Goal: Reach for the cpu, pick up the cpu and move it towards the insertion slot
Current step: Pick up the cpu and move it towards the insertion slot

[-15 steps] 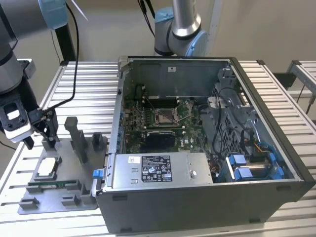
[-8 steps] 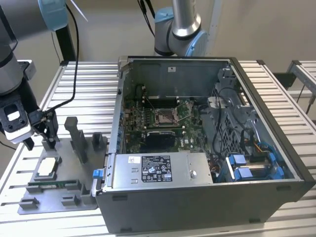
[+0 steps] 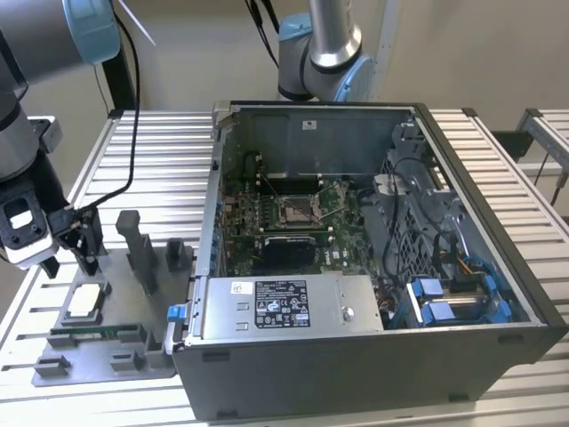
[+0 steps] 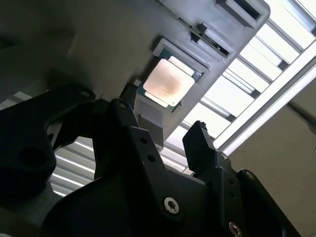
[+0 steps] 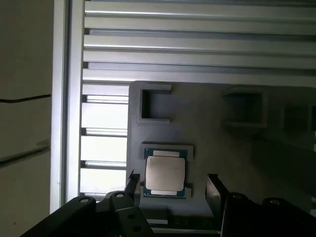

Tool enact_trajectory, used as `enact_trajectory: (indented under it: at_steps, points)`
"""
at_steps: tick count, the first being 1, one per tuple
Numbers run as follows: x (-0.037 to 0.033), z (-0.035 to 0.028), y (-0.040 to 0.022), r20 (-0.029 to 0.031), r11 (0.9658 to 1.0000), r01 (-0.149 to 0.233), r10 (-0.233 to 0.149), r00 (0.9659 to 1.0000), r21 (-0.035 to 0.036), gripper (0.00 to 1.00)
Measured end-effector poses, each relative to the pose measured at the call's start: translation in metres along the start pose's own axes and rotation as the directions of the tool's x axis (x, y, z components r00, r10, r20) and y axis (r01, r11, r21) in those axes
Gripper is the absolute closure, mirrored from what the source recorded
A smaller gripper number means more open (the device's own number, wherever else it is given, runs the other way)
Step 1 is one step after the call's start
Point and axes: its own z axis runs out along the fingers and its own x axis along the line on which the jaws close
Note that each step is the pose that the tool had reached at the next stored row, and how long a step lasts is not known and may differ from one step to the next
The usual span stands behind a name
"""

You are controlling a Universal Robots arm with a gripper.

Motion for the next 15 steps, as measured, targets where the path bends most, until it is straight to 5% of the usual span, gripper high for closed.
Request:
enact_trajectory:
  at_steps: [15]
  points:
    - [0.004, 0.0234, -0.0053, 0.0011, 0.9996, -0.027, 0.027, 0.9996, 0.0001, 0.0]
